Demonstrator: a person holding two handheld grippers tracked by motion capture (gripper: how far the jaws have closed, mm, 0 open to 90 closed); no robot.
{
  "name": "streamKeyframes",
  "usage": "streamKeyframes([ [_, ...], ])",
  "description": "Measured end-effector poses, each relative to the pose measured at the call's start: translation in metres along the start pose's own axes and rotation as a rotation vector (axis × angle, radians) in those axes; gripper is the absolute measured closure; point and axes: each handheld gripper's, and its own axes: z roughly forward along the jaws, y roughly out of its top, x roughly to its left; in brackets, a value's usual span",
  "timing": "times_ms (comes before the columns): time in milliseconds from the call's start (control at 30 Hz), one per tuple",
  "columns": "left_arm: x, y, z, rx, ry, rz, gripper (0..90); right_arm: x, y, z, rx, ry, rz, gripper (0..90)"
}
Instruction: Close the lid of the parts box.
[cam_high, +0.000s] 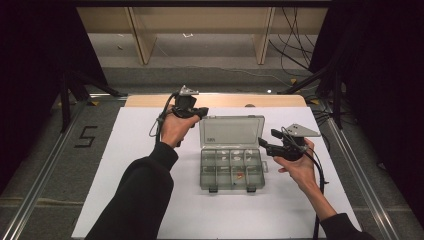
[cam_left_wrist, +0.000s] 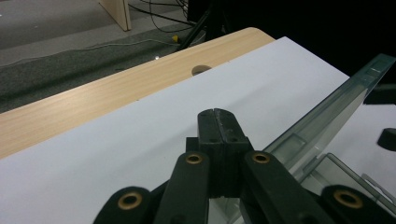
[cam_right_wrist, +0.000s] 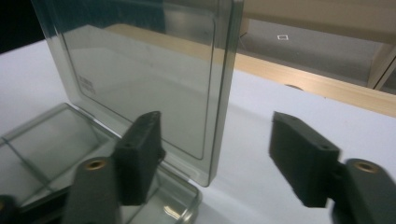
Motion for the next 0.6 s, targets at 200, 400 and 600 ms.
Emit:
streamKeyframes([
  [200, -0.009, -0.014, -0.009, 0.022, -0.047, 0.031, 89.8, 0.018, 0.006, -0.025, 0.004, 0.022, -0.028, 27.7],
  [400, -0.016, -0.024, -0.017, 0.024, -0.085, 0.049, 89.8, 0.03, 0.006, -0.041, 0.014, 0.027, -0.039, 27.4],
  [600, -0.025, -0.032, -0.021, 0.031, -0.107, 0.081, 89.8, 0.032, 0.006, -0.049, -0.009, 0.045, -0.033, 26.9],
])
